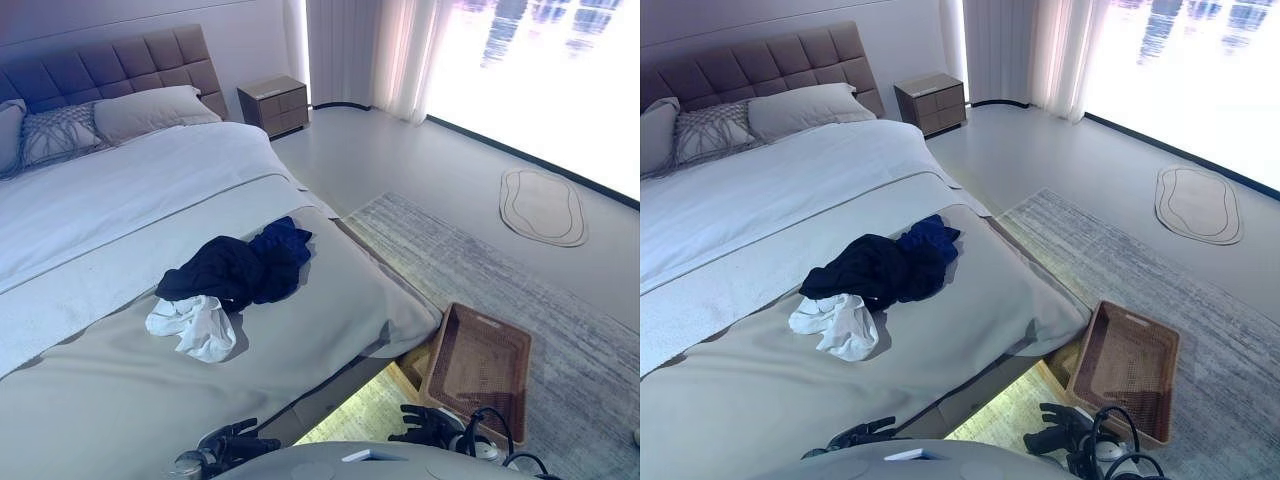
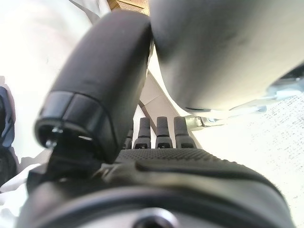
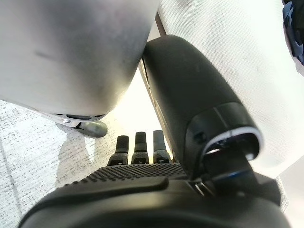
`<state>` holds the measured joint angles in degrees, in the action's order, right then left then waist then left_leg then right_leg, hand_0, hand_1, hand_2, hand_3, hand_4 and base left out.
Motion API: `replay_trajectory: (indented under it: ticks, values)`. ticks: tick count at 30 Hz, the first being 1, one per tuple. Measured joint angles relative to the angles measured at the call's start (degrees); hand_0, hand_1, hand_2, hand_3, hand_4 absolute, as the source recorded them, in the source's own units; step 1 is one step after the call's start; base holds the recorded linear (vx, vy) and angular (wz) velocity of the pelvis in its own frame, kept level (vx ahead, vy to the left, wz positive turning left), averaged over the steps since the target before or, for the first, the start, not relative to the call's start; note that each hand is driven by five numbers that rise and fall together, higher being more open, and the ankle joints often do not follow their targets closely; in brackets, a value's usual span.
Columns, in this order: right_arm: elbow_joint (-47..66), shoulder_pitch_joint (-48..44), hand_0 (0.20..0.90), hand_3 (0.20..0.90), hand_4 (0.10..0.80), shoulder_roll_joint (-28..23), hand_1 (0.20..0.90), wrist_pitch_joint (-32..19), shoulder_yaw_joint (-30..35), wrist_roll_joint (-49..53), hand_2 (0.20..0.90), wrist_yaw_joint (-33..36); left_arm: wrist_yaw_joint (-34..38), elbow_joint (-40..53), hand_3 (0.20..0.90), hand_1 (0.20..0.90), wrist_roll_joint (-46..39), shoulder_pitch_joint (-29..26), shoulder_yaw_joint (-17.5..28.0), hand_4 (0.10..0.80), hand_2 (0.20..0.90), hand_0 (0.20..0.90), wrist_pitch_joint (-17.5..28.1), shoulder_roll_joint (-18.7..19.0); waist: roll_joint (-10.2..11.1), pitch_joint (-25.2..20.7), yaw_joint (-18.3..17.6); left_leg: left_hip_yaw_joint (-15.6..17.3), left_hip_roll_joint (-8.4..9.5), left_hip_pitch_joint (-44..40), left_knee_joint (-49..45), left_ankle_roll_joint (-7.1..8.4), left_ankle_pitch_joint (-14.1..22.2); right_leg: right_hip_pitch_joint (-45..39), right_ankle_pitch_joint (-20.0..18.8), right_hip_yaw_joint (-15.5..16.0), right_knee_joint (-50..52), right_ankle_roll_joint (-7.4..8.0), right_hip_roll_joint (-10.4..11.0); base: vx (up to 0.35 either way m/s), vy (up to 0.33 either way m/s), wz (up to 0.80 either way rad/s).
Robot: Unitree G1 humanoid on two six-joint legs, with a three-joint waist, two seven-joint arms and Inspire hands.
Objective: Pick up the clothes from the bed and place them into the basket
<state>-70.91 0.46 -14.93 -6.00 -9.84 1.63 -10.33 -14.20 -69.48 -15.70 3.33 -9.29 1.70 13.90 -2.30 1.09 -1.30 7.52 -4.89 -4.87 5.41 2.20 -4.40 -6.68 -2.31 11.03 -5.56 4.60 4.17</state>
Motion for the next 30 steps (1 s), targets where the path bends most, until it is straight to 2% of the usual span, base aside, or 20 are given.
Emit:
replay_trajectory:
  ticks: [14,17,22,26,30]
  values:
    - [-0.1,0.0,0.900,0.900,0.800,0.0,0.900,0.0,0.0,0.1,0.900,0.0,-0.2,0.0,0.900,0.900,0.0,0.0,0.0,0.800,0.900,0.900,0.0,0.0,0.0,0.0,0.0,0.0,-0.01,0.0,0.0,0.00,0.0,0.0,0.0,0.0,0.0,0.00,0.0,0.002,0.000,0.00]
    - [-0.6,0.0,0.900,0.900,0.800,0.0,0.900,1.0,0.3,3.5,0.900,-0.3,-0.1,0.0,0.900,0.900,0.0,0.0,0.0,0.800,0.900,0.900,0.0,0.0,0.0,0.0,0.0,0.0,0.00,-0.1,0.0,0.00,0.0,-0.1,0.0,0.0,0.0,0.00,0.0,0.053,0.007,0.00]
    - [-2.2,1.7,0.900,0.900,0.800,0.0,0.900,3.4,4.6,16.3,0.900,-0.8,-0.1,-0.9,0.900,0.900,-0.1,-0.1,0.1,0.800,0.900,0.900,0.0,-0.1,0.1,0.0,-0.1,0.1,0.00,-0.6,0.0,0.02,0.0,-0.7,0.0,-0.1,0.0,0.00,0.1,0.041,0.023,-0.01]
    - [-2.0,3.1,0.900,0.900,0.800,0.1,0.900,3.8,9.1,31.1,0.900,-1.1,0.0,-1.1,0.900,0.900,-0.1,0.0,0.1,0.800,0.900,0.900,0.1,-0.2,0.1,0.1,-0.2,0.4,-0.10,-0.5,0.0,0.05,0.0,-0.6,0.0,-0.6,0.0,0.00,0.0,0.048,0.037,-0.05]
    - [1.7,3.4,0.900,0.900,0.800,0.2,0.900,9.6,13.4,48.2,0.900,-1.3,0.0,-1.3,0.900,0.900,-0.4,0.6,0.2,0.800,0.900,0.900,1.2,-0.3,0.2,0.2,-0.1,0.3,-0.14,-0.3,0.0,0.08,0.1,-0.4,0.0,-0.8,0.0,0.00,0.0,0.055,0.026,0.00]
